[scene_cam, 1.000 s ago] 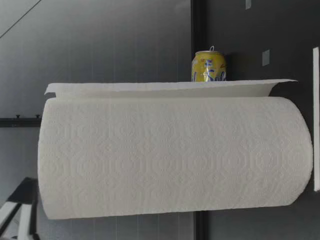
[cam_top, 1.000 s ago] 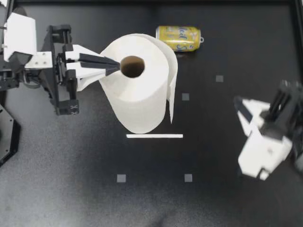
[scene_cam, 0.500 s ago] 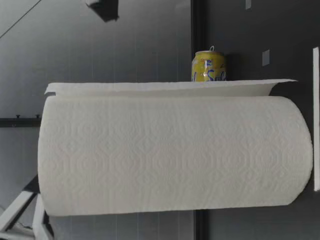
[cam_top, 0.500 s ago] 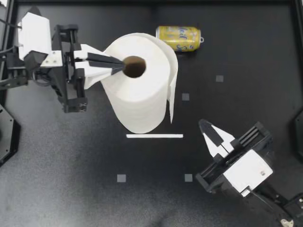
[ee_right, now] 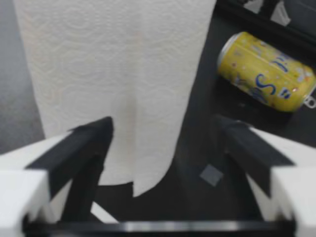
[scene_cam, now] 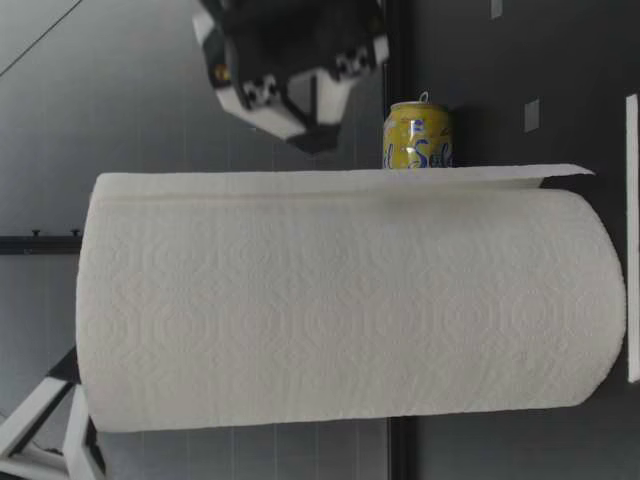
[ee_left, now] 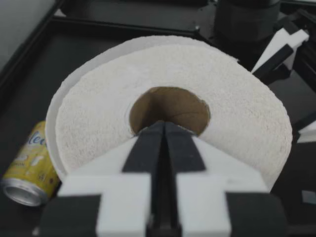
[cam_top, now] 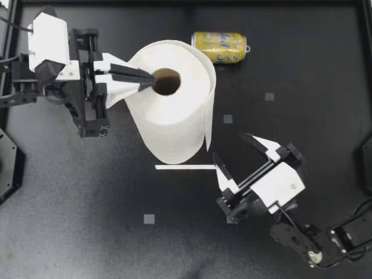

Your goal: Pick up a piece of paper towel and place it on the spilled liquid.

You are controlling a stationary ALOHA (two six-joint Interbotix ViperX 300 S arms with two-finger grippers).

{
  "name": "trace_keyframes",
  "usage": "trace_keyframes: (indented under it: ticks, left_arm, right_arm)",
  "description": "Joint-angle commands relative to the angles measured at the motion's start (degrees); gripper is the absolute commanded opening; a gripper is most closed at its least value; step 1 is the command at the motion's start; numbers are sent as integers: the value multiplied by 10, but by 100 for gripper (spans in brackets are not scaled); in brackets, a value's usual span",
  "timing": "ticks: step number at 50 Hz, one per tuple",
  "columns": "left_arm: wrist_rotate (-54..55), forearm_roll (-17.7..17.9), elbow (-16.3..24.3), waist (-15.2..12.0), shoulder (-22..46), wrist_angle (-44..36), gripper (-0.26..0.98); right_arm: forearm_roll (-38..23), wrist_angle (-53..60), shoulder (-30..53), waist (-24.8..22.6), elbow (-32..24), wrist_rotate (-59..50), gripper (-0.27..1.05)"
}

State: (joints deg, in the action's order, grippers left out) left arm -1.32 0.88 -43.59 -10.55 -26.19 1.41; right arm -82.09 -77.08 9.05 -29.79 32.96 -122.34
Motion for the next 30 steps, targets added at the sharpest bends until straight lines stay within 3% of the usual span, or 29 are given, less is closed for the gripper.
trace_keyframes:
  ticks: [1,16,30]
  left_arm:
    - [1,0,1,-2,-2,8,12]
    - [3,2,-11,-2,-10,8,12]
    - [4,3,-24,-2,-27,6,12]
  right_arm:
    - [-2,3,3,12,-24,-2,79]
    - [3,3,40,38,-64,-2,79]
    - [21,-12,52,67,-65,2,79]
